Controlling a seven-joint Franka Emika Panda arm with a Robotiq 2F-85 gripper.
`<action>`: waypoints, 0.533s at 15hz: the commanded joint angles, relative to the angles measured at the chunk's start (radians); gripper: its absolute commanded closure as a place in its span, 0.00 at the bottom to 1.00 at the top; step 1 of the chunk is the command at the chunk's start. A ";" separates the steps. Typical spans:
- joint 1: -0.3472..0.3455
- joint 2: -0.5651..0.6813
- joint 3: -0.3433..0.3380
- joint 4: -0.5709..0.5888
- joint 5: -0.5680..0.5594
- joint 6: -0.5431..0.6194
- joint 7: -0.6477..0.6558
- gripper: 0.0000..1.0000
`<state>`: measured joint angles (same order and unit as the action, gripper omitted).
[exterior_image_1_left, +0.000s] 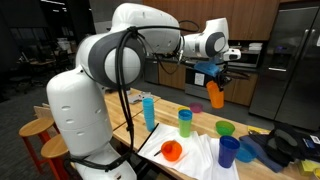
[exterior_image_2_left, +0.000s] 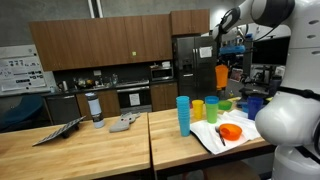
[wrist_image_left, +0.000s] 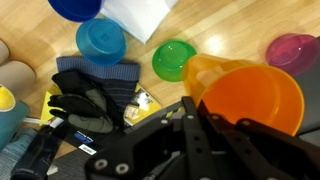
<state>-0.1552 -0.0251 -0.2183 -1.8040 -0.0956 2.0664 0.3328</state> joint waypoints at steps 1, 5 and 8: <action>-0.014 -0.108 0.015 -0.074 -0.021 0.018 -0.025 0.99; -0.020 -0.067 0.016 -0.028 -0.015 0.001 -0.030 0.96; -0.019 -0.056 0.017 -0.029 -0.015 0.002 -0.029 0.96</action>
<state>-0.1596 -0.0825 -0.2147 -1.8376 -0.1138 2.0721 0.3068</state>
